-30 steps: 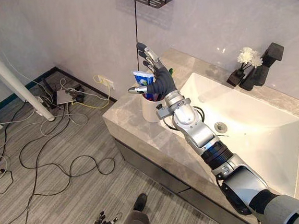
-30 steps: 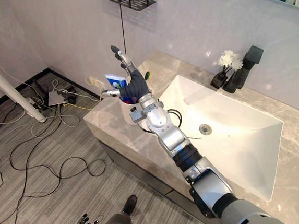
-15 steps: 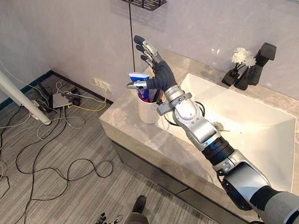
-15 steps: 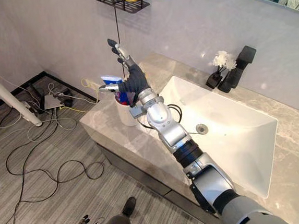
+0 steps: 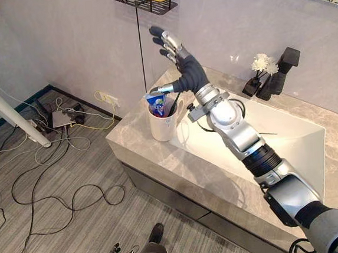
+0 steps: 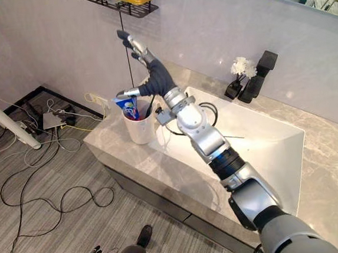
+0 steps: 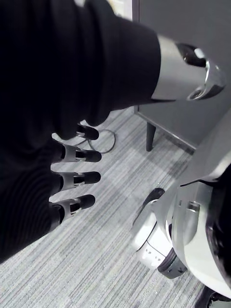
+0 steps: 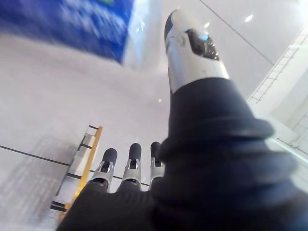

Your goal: Organize washtable

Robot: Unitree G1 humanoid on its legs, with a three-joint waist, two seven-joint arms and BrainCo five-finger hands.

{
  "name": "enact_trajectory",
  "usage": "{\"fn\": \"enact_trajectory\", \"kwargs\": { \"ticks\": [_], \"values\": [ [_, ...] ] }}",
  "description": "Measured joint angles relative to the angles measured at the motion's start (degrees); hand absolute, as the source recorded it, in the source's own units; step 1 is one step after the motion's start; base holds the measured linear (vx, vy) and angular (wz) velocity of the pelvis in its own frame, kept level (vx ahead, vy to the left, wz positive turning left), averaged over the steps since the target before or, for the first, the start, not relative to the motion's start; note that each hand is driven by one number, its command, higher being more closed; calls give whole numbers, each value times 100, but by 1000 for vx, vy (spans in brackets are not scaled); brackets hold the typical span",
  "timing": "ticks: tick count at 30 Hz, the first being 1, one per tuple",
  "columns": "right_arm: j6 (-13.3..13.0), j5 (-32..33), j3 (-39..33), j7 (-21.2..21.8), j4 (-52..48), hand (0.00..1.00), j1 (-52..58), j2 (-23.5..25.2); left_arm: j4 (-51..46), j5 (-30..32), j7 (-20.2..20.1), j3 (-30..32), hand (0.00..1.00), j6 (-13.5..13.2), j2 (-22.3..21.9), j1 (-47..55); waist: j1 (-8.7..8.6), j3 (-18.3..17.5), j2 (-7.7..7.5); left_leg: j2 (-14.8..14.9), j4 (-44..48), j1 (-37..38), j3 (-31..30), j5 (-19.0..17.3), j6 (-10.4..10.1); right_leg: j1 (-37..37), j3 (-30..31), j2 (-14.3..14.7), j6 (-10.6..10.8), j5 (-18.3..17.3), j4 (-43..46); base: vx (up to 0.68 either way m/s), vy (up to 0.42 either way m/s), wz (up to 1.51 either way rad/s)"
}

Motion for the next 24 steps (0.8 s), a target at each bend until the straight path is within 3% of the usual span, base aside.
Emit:
{"fn": "enact_trajectory", "kwargs": {
  "ticks": [5,10,14,17,19,21,22,24],
  "values": [
    [-106,80,-6,11,-418,0,-286,-390,59,1,-10,1,0,0,18,15,-139,-49,-18,49,-4,2,147,0,0,-43,138,27,-11,95,-66,-25,1,-16],
    [-262,101,-14,77,-940,0,-647,-1081,103,1,-13,4,0,0,30,26,-292,-133,-31,67,-30,13,228,1,2,-77,215,26,-2,125,-70,-30,3,-9],
    [-639,95,-419,72,-1819,0,-767,-1896,105,7,-18,43,0,-2,52,24,-430,-201,-104,71,-34,25,271,-3,4,-84,251,22,-2,129,-95,-8,-1,-4],
    [-887,15,-1284,6,-2261,0,-482,-2264,107,10,-21,88,0,-10,49,20,-539,-222,-132,73,-35,48,327,-5,6,-86,307,15,2,146,-101,-7,1,-9],
    [-1041,-154,-2496,-195,-2607,0,209,-2496,171,15,-24,98,0,-17,54,12,-618,-258,-137,71,-37,68,410,-15,21,-105,382,-4,15,161,-107,-12,10,-17],
    [-1151,-237,-3323,-340,-2708,0,766,-2513,205,17,-26,98,0,-17,49,17,-673,-322,-122,69,-39,65,464,-20,29,-140,440,-13,23,177,-107,-7,11,-16],
    [-1204,-320,-4110,-521,-2712,0,1307,-2492,249,19,-31,97,0,-18,42,20,-782,-379,-96,64,-39,64,491,-19,31,-156,472,-21,28,195,-108,-5,11,-12],
    [-1203,-361,-5039,-720,-2698,0,1950,-2373,278,19,-43,99,0,-18,35,17,-903,-423,-71,73,-40,67,534,-19,31,-167,520,-17,28,229,-114,-10,6,-14]
  ]
}}
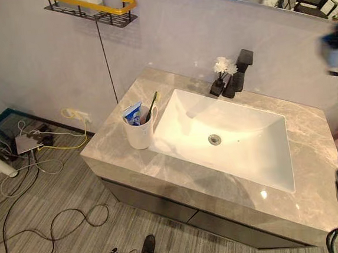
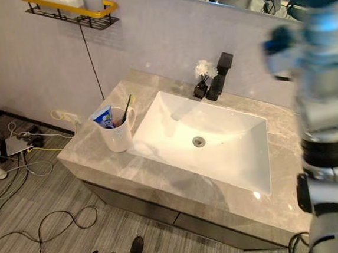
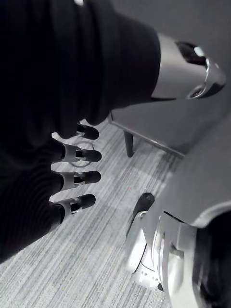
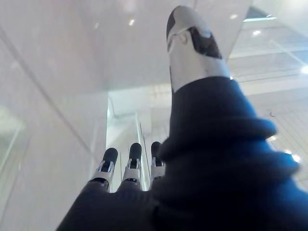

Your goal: Organize washtable

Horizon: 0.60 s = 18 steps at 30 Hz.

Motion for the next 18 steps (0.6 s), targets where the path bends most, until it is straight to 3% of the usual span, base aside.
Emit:
{"fn": "enact_trajectory", "kwargs": {
  "ticks": [4,8,10,11,15,18],
  "values": [
    [5,11,-1656,-370,72,0,1412,615,32,55,-82,109,0,5,-36,13,-247,-114,63,26,-2,3,80,-6,0,-26,81,11,-3,25,-58,-18,-5,-12],
    [67,160,-2811,-712,366,0,2915,1800,108,126,-96,312,0,18,-121,20,-447,-256,120,24,-3,-29,213,-42,5,-121,182,11,33,1,-62,-1,3,-17],
    [133,265,-2854,-826,523,0,3403,2338,106,164,-102,426,0,25,-171,25,-544,-307,149,25,-3,-29,245,-54,6,-140,208,9,34,0,-63,18,-3,-10],
    [307,273,-2802,-848,542,0,3881,2799,91,166,-115,572,0,32,-253,20,-565,-392,161,36,-2,-60,314,-73,7,-203,255,7,33,-2,-63,26,-1,-20],
    [721,260,-2298,-912,524,0,4767,4019,-180,156,-118,920,0,36,-525,14,-555,-469,247,84,1,-15,567,-130,6,-282,255,-17,47,19,-36,28,-10,-28],
    [926,253,-1731,-973,664,0,5187,4616,-267,97,-152,943,0,36,-787,-48,-547,-479,304,144,2,127,799,-206,17,-283,315,-79,53,27,64,25,1,-36]
  ]
}}
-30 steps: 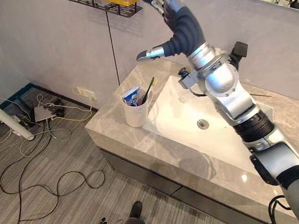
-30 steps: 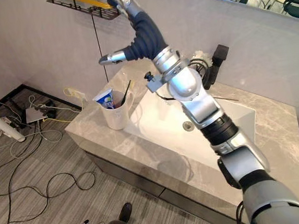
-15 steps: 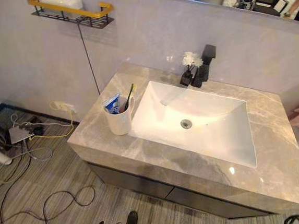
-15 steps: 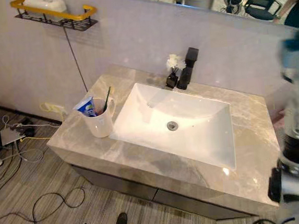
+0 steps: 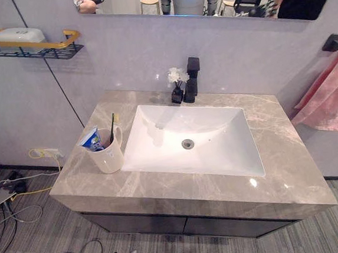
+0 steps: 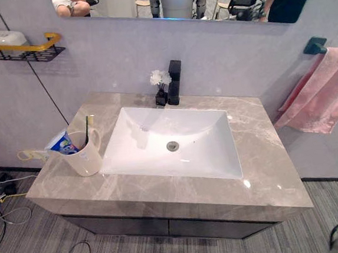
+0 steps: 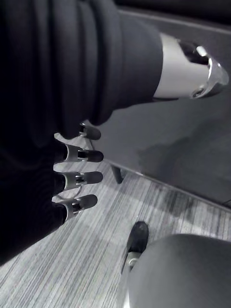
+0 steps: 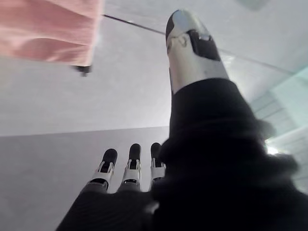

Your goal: Organize washtable

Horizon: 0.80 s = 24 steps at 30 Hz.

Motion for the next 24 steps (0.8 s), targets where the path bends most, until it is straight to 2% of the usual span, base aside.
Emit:
{"fn": "enact_trajectory", "kwargs": {
  "ticks": [5,6,7,9,11,13,16,23,24],
  "values": [
    [48,565,938,20,1302,0,141,-22,-107,-121,-20,-141,0,-4,-134,-130,67,46,67,35,-4,254,377,-179,-10,50,6,-95,41,-5,142,10,6,-34],
    [100,630,1253,67,1744,0,246,-20,-90,-125,-10,-189,0,-2,-142,-176,79,47,37,22,-4,325,399,-201,-1,116,-10,-120,76,-30,152,0,0,0],
    [197,635,1506,176,2174,0,301,-5,-88,-187,10,-281,0,-2,-142,-203,99,79,103,8,-5,330,443,-219,4,123,-12,-143,93,-56,177,0,0,0],
    [368,662,1835,368,2793,0,286,-8,-84,-224,59,-374,0,1,-147,-235,113,89,106,-29,-5,342,505,-237,29,123,-16,-188,114,-74,187,18,20,2],
    [457,701,1991,577,3364,0,274,-15,-80,-230,68,-448,0,2,-152,-256,146,136,147,-80,-5,367,556,-262,66,180,-52,-243,145,-94,188,57,44,10],
    [594,623,2050,850,4028,0,283,-16,-32,-229,69,-557,0,2,-128,-351,251,195,146,-165,-6,407,546,-285,76,293,-97,-311,203,-131,180,54,34,12],
    [740,139,2131,1222,4535,0,256,-30,95,-217,64,-593,0,3,-90,-428,261,220,134,-276,-6,413,505,-326,109,361,-166,-413,247,-160,149,48,28,11],
    [883,-201,2387,1529,5736,0,11,-152,383,-102,63,-808,0,1,157,-564,250,362,56,-440,-6,452,296,-314,146,495,-368,-501,275,-177,76,55,10,15],
    [906,-238,2453,1567,5851,0,-74,-165,439,-101,63,-826,0,1,194,-579,232,421,-3,-444,-6,449,277,-312,147,499,-384,-502,275,-177,72,-8,-9,5]
  ]
}}
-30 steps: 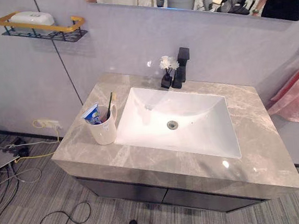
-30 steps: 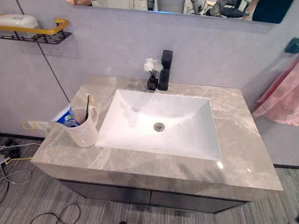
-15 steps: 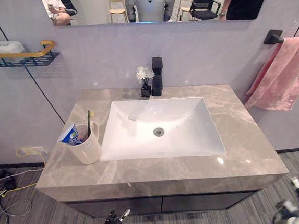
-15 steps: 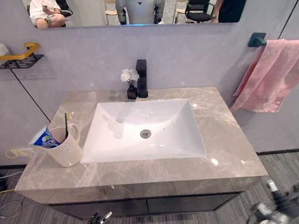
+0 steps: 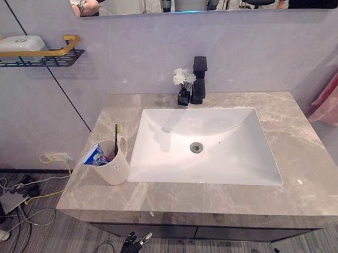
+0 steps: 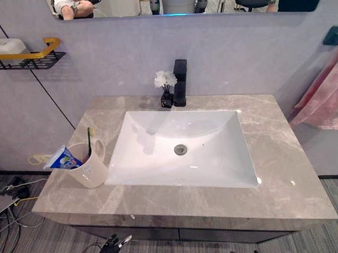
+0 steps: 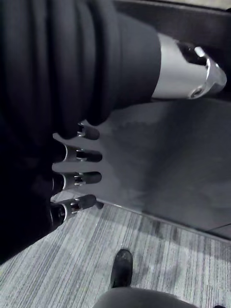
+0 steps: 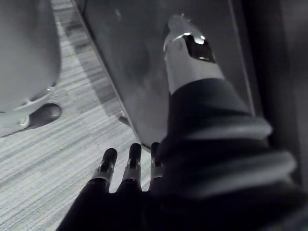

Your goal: Organize washtable

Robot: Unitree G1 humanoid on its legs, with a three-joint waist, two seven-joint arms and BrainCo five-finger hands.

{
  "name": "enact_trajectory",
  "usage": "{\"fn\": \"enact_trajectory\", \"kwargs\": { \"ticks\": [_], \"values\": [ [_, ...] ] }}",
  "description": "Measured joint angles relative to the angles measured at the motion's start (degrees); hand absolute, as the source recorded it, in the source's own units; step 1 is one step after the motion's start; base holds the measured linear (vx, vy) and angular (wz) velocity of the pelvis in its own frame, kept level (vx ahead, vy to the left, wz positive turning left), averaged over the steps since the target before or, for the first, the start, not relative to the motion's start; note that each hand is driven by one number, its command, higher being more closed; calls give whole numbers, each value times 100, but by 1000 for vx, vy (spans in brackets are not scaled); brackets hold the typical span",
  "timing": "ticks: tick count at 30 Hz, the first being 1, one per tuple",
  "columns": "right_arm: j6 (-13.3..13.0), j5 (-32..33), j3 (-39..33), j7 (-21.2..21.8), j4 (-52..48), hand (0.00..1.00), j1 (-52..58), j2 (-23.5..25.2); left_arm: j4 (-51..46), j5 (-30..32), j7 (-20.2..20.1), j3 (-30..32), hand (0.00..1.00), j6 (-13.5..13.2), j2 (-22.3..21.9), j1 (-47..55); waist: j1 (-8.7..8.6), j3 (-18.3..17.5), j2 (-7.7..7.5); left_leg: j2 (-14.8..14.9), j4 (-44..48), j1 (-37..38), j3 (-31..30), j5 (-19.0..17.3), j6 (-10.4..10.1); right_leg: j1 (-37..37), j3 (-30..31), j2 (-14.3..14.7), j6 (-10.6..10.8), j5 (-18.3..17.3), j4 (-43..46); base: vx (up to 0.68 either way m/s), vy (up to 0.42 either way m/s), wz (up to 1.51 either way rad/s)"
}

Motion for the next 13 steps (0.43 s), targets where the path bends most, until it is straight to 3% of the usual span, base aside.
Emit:
{"fn": "enact_trajectory", "kwargs": {
  "ticks": [13],
  "values": [
    [32,-196,310,84,567,0,-362,-185,153,5,2,-159,0,-6,107,-164,-5,250,10,-48,0,23,-244,7,9,92,-186,-11,30,-61,5,-28,-19,8]
  ]
}}
